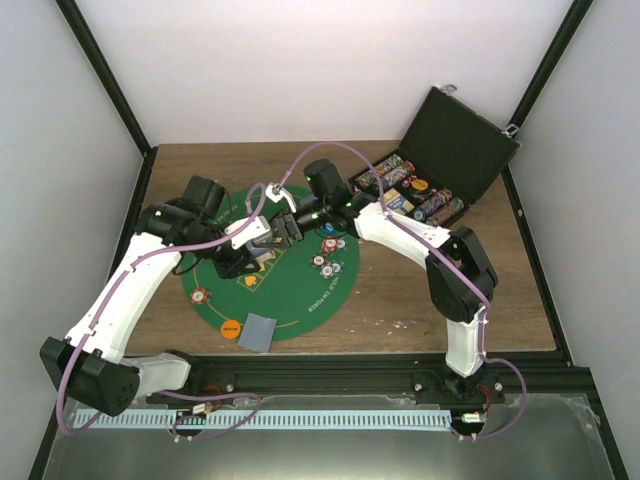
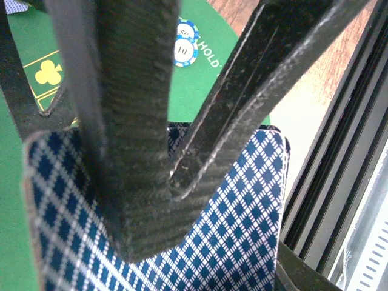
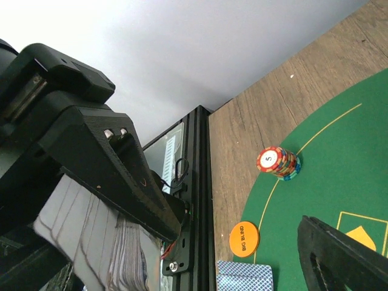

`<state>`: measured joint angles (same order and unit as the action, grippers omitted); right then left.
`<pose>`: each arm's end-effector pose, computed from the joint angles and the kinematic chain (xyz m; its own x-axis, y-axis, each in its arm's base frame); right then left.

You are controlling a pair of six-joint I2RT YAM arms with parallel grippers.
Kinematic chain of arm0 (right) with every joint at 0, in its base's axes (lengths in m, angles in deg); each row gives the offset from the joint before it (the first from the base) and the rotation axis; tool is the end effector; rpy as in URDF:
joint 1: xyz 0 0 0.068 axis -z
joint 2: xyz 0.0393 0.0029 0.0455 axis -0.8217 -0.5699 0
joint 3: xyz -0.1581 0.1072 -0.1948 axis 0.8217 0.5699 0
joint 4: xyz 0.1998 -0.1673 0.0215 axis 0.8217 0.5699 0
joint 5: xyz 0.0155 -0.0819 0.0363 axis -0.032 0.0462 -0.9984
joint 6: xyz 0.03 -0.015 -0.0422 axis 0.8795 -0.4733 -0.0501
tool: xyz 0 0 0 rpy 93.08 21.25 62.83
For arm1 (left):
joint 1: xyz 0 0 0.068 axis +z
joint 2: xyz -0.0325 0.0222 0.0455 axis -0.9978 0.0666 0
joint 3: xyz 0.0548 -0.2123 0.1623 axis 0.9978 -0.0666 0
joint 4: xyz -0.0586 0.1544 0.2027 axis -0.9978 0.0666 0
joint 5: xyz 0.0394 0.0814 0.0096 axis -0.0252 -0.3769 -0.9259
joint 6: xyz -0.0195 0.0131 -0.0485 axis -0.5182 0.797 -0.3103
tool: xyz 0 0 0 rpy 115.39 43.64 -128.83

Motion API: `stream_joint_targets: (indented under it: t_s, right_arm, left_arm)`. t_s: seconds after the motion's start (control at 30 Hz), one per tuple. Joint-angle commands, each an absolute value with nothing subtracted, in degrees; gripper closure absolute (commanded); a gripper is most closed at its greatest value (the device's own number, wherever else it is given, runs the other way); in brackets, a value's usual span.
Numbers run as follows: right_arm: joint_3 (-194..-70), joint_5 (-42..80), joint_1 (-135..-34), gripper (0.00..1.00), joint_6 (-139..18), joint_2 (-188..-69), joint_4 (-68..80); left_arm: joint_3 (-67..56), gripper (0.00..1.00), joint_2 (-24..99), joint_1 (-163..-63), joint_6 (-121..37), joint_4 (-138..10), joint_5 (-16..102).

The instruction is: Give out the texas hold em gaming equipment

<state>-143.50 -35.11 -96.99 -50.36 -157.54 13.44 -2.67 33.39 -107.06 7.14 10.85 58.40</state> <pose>0.3054 0.3146 0.2752 -0.6201 -0.3704 -0.6916 -0.7301 -0.0502 0.6815 0.1951 -0.0897 0.3395 -0.4125 0.7542 -0.5110 0.8964 0.4360 -0.0801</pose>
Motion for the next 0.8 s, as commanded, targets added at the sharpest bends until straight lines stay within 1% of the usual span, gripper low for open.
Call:
stream_joint_targets:
  t_s: [0.0, 0.13, 0.37, 0.47, 0.67, 0.77]
  right_arm:
    - [-145.77, -30.75, -96.73, 0.13, -53.97, -155.95, 17.63]
    - [-145.73, -27.54, -96.00, 0.31, -54.77, -154.96, 20.67]
    - [-145.66, -26.14, -95.95, 0.51, -56.01, -152.95, 22.54]
    - [-145.96, -26.43, -95.95, 0.62, -55.87, -152.81, 23.06]
    - [-147.38, -27.19, -95.95, 0.81, -56.09, -152.66, 24.93]
    - [-148.73, -26.05, -95.95, 0.94, -57.36, -152.35, 27.28]
  left_arm:
    - [-1.59, 0.62, 33.53, -107.19, 7.01, 10.54, 59.35]
    - [-2.53, 0.63, 33.09, -107.19, 7.17, 10.20, 57.78]
    - [-4.18, 0.62, 32.68, -107.18, 7.09, 9.48, 55.73]
    - [-4.56, 0.63, 32.63, -107.19, 7.01, 9.23, 55.11]
    - [-4.80, 0.63, 32.77, -107.19, 6.58, 8.80, 53.99]
    - [-5.19, 0.62, 32.64, -107.19, 6.60, 8.58, 53.39]
